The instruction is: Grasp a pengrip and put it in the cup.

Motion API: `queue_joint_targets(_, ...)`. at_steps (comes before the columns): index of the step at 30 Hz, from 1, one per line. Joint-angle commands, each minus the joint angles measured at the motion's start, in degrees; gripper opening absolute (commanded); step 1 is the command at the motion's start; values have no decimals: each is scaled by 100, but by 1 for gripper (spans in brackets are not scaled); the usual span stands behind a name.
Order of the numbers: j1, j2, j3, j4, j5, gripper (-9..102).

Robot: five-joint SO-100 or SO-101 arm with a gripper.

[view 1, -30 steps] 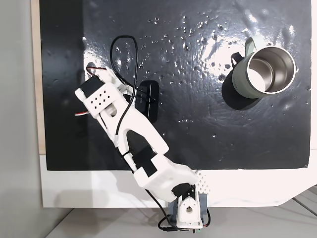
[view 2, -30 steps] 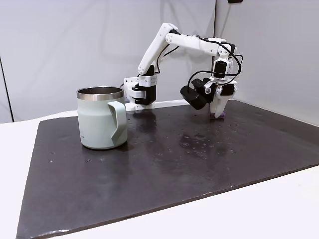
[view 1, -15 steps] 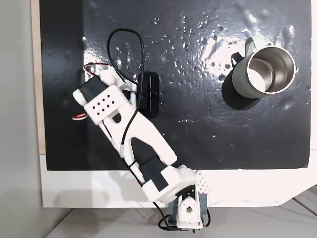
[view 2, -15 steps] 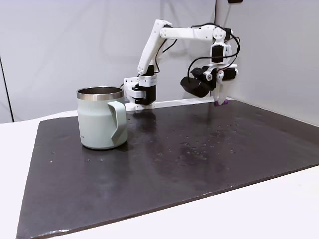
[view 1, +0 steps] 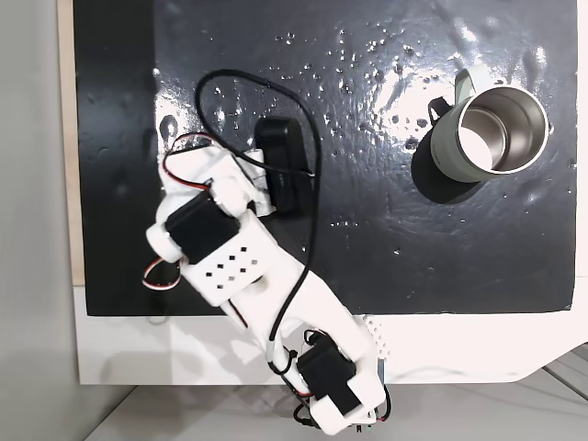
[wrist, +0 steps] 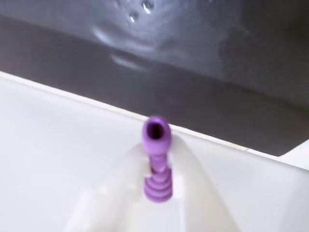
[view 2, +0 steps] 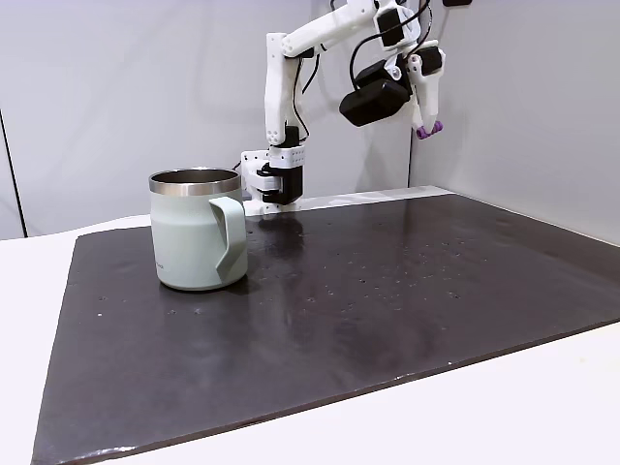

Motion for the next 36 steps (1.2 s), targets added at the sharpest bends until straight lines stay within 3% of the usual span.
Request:
queue_joint_targets(1, 562, 501, -35, 255, -229, 0)
queue_joint_targets(14, 3445, 1696, 747, 483, -1934, 0)
queue_joint_targets(24, 5458, 1775, 519, 316, -3410, 0)
queue_joint_targets(36, 6618, -26, -1767, 237, -3850, 0)
